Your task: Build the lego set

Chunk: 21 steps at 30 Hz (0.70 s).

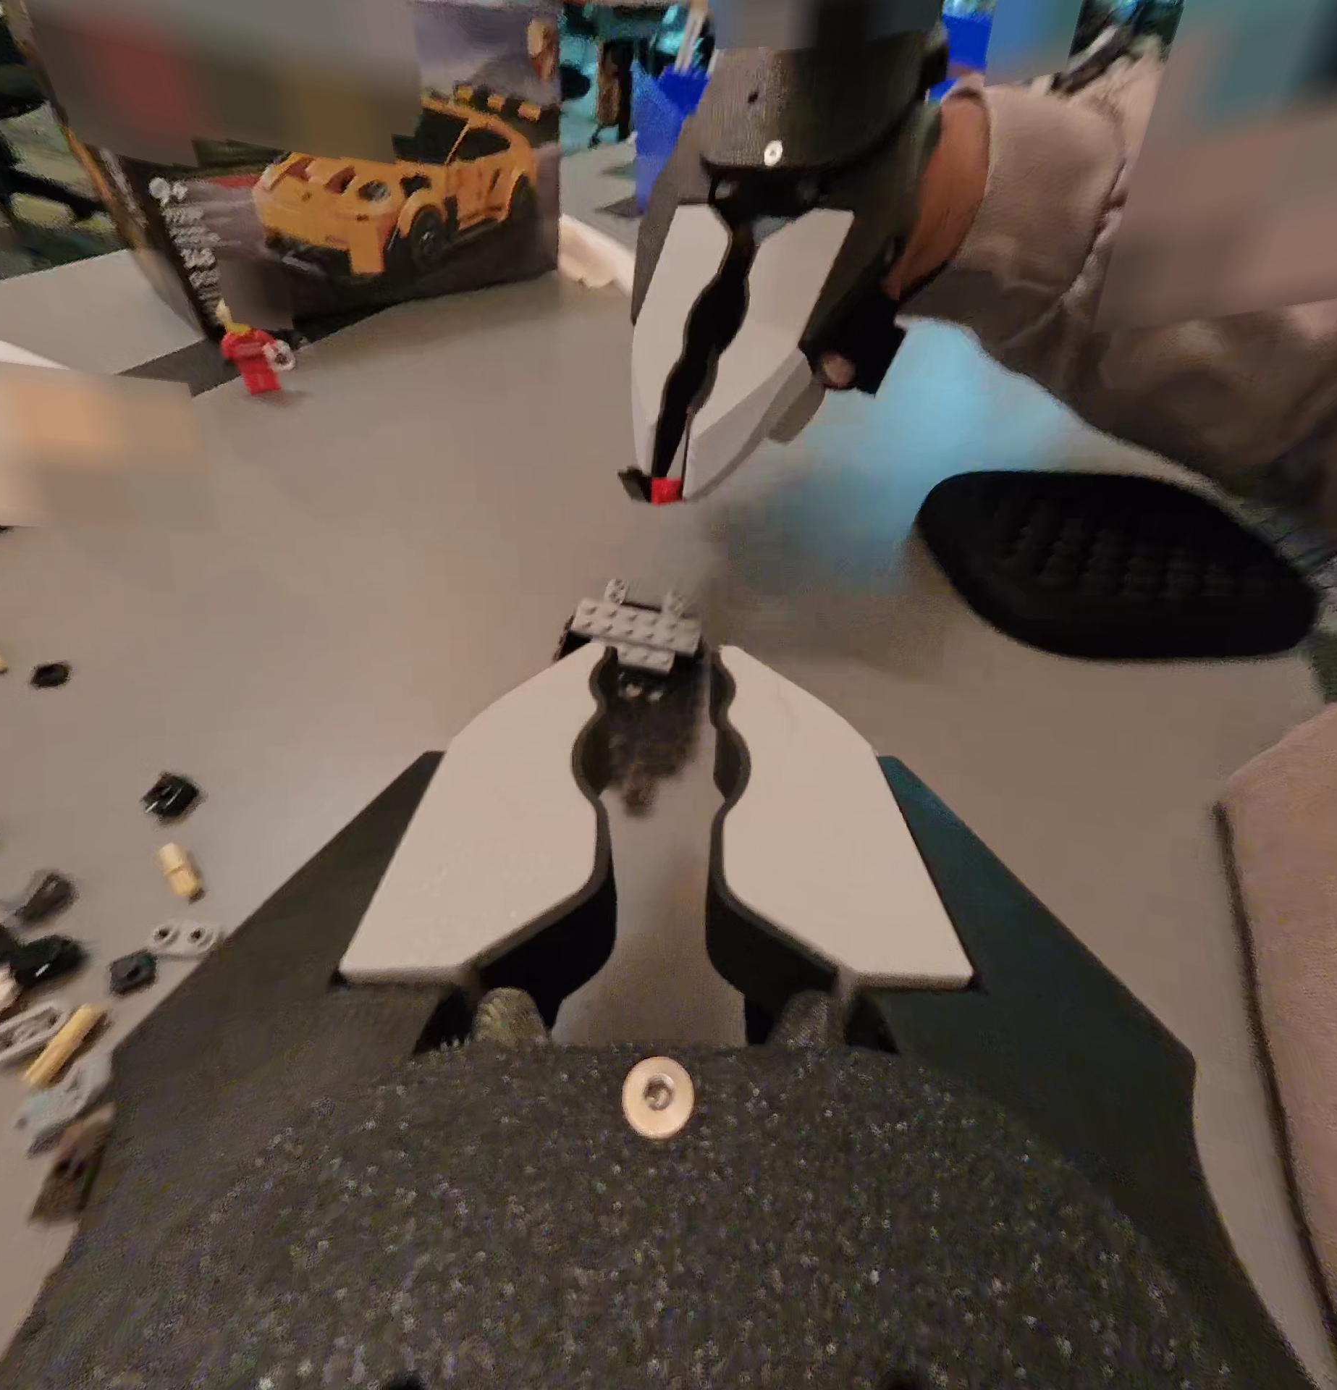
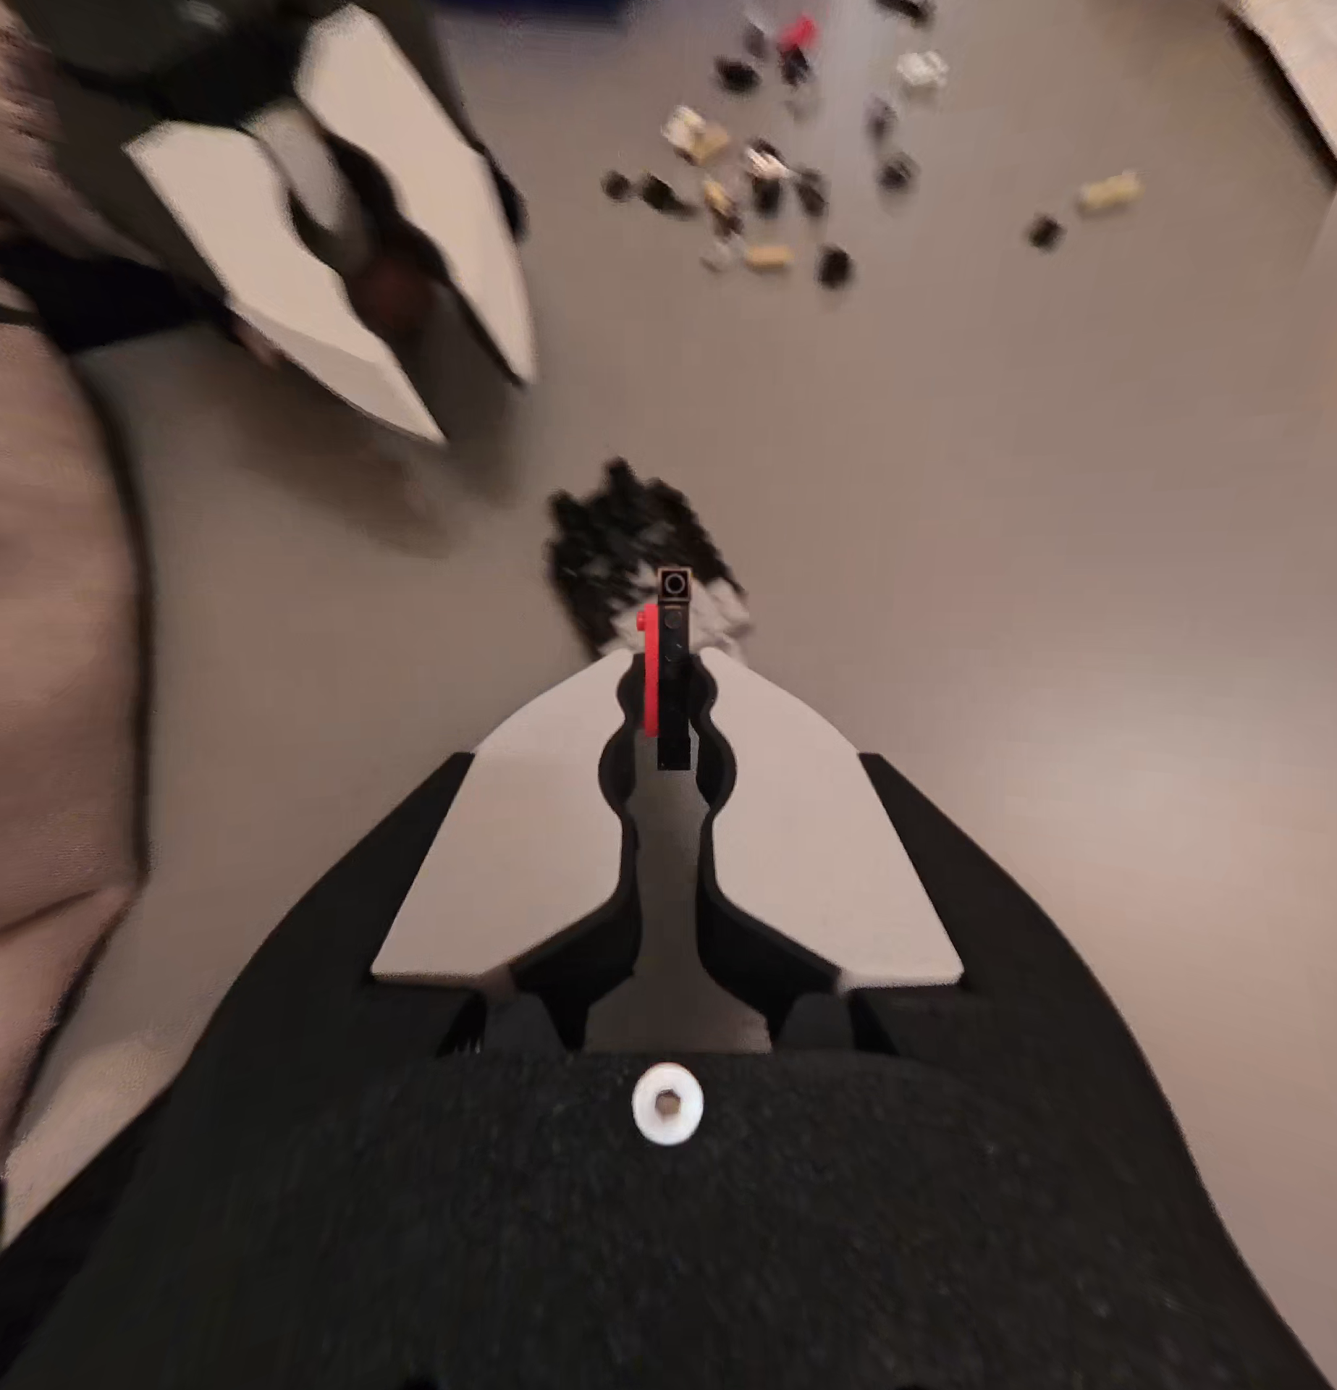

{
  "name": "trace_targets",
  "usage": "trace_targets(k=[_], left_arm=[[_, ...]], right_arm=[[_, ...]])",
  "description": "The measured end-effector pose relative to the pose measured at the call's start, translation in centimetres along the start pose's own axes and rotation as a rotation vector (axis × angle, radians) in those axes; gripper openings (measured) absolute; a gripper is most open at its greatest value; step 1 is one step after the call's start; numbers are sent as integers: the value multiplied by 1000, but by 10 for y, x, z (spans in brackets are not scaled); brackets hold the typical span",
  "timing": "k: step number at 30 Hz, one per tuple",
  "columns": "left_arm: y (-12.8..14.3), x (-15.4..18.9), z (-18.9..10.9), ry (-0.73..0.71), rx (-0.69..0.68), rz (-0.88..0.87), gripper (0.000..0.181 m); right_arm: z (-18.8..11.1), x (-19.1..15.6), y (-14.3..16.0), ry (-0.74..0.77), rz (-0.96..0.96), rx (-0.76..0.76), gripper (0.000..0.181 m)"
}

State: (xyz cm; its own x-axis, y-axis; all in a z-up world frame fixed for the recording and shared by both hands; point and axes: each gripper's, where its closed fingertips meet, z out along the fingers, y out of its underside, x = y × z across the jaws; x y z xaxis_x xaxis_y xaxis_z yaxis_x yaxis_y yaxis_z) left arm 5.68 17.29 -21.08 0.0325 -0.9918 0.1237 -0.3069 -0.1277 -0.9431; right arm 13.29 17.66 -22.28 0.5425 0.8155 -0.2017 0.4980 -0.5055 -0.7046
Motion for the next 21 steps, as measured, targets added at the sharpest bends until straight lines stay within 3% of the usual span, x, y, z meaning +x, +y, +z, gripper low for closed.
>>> trace_targets(k=[9,21], left_arm=[[-39,45,-14,263,217,-22,20],[-57,58,-29,239,311,-1,8]], right_arm=[[-3,-98,-69,-313,-110,301,11],[-9,-114,-84,-359,-29,435,11]])
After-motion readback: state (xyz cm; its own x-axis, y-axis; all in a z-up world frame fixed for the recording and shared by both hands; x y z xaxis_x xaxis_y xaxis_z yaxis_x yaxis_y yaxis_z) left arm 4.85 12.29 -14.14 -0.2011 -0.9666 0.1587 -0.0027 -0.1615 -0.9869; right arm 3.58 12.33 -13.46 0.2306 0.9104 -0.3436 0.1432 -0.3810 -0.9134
